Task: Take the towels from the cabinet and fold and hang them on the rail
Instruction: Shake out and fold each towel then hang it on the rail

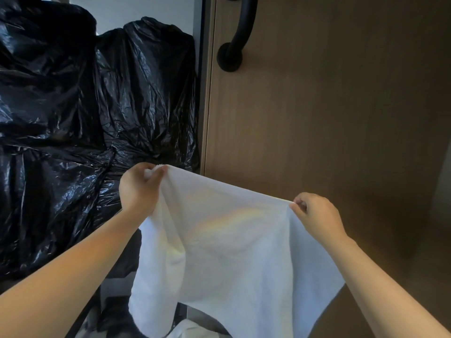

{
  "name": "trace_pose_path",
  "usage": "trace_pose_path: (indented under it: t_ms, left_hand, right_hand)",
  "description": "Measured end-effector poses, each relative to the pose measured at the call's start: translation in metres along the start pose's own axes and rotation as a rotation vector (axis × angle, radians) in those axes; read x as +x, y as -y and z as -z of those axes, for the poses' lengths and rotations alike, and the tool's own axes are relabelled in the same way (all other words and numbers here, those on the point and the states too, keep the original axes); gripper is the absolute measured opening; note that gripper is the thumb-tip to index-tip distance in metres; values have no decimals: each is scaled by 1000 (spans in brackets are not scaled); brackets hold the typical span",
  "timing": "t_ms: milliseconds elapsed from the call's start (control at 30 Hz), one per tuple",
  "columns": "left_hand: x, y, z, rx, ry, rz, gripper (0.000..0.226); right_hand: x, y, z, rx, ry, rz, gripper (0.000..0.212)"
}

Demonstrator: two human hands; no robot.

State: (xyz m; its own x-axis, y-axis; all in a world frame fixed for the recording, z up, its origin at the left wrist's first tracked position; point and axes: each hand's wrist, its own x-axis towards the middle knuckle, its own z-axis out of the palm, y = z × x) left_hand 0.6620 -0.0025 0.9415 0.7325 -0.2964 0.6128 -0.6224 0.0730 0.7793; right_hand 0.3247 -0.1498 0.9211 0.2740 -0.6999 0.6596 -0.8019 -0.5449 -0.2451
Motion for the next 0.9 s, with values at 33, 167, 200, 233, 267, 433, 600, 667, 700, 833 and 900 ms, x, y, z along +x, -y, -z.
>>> trace_pose_path:
  t_ms: [33,167,200,233,267,433,600,667,700,833,900]
  left_hand:
    - [0,0,0,22,14,-8,31]
    - [-3,5,0,218,143,-56,29]
    - [-5,6,1,218,156,-65,30]
    - [-9,5,1,199,159,-84,33]
    - [-14,2,2,172,162,-116,34]
    - [-51,-28,-11,-19,392,-203,28]
    - [-75,-39,-19,-208,694,-220,28]
    - [-78,-39,-21,-279,732,-180,12]
    - [-79,-39,-21,-289,716,-156,6]
    - [-77,-39,-21,-241,571,-56,16]
    - [-72,-38,-19,-236,513,-32,17]
  right_hand:
    - [-2,-3,-3,9,13,-15,11]
    - [-7,1,-6,160,-8,20,13]
    - [-6,7,-3,188,-2,49,13]
    - [-5,15,0,209,23,83,13]
    - [-4,24,3,232,61,127,13]
    - [0,76,20,452,176,324,15]
    - [3,101,27,562,172,390,12]
    - [3,102,26,576,174,388,11]
    - [3,101,26,572,182,383,11]
    - [-3,88,20,419,209,368,11]
    - [-7,75,15,328,237,326,13]
